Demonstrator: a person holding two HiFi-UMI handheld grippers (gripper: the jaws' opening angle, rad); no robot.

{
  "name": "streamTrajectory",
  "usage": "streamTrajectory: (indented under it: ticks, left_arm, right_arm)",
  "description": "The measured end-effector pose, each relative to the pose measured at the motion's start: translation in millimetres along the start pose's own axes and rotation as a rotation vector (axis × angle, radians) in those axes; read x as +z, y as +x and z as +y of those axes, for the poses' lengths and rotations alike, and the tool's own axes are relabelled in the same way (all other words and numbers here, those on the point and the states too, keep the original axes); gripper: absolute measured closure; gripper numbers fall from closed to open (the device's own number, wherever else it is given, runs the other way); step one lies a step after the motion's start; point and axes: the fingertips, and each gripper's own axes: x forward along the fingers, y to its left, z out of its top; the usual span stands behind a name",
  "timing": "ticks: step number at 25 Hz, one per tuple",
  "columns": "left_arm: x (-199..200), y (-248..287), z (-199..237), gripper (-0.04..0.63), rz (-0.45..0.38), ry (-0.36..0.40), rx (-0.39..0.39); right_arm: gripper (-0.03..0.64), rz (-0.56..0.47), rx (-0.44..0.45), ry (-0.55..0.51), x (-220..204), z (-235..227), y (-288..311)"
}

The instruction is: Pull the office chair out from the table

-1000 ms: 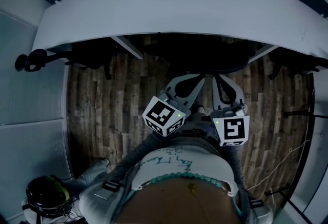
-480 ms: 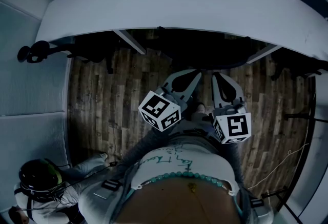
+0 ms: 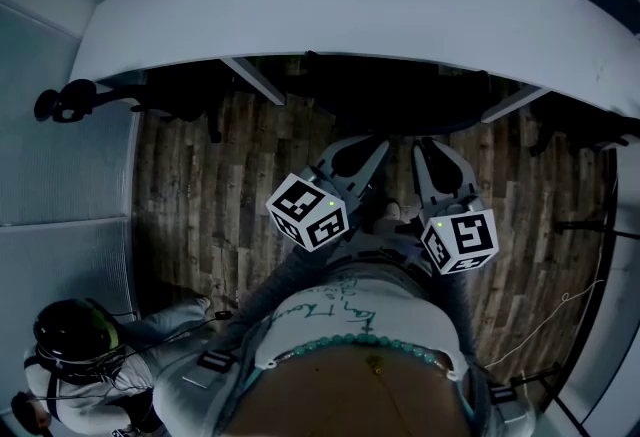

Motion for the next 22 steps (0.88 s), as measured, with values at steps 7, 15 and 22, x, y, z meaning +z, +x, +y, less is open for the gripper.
streamTrajectory:
  ticks: [7, 15, 22]
  left_arm:
    - [3, 3, 6, 0.457, -0.023, -0.083, -0.019]
    - [19, -2, 19, 0.371, -0.104, -0.223, -0.021]
    - [25, 6, 25, 0.356, -0.146, -0.317, -0.013]
  right_arm:
    - [0.42, 0.01, 0.073, 0.083, -3, 2, 5]
    - [0.362, -0.089, 0.133, 0.314, 12, 0, 9]
    - [0.35, -0.137, 0.075, 0.53, 18, -20, 16]
